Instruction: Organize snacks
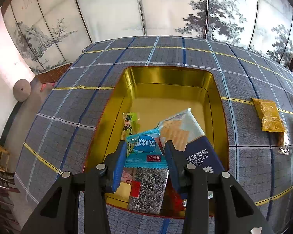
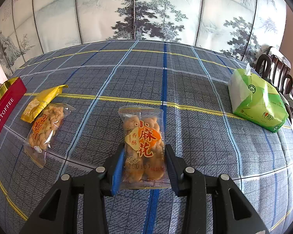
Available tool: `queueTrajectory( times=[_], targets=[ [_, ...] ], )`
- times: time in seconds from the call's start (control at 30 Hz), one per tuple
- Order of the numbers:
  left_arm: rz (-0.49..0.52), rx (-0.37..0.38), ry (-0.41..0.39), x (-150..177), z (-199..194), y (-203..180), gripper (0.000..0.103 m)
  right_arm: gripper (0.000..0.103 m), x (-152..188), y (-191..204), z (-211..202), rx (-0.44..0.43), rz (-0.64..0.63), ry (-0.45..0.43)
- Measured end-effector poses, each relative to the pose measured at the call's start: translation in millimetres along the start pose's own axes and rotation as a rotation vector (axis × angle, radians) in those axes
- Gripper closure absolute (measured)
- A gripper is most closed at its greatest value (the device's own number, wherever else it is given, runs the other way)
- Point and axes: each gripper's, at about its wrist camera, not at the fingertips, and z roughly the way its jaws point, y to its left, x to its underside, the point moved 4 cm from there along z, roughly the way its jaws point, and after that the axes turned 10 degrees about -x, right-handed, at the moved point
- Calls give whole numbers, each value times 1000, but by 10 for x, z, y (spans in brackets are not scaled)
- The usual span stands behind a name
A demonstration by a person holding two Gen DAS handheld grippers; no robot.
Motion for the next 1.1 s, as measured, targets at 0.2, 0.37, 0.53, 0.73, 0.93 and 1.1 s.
queueTrajectory(
  times=[0.2,0.37,0.53,0.73,0.93,1.1],
  targets=[
    [6,-11,-5,-5,-9,-1,65,63,0,0,1,0,0,0],
    [7,-12,-11,3,-29,9,62,63,0,3,2,1,0,0],
    [9,-24,-22,13,-82,38,57,63,-1,1,1,1,0,0],
    [16,-38,-45,17,-169,53,51,63,0,5,2,1,-1,0],
    [25,-50,-59,40,-261,57,50,63,-1,11,6,1,0,0],
    [16,-60,-61,74,-318,87,46,63,-2,9,4,2,-1,0]
  ],
)
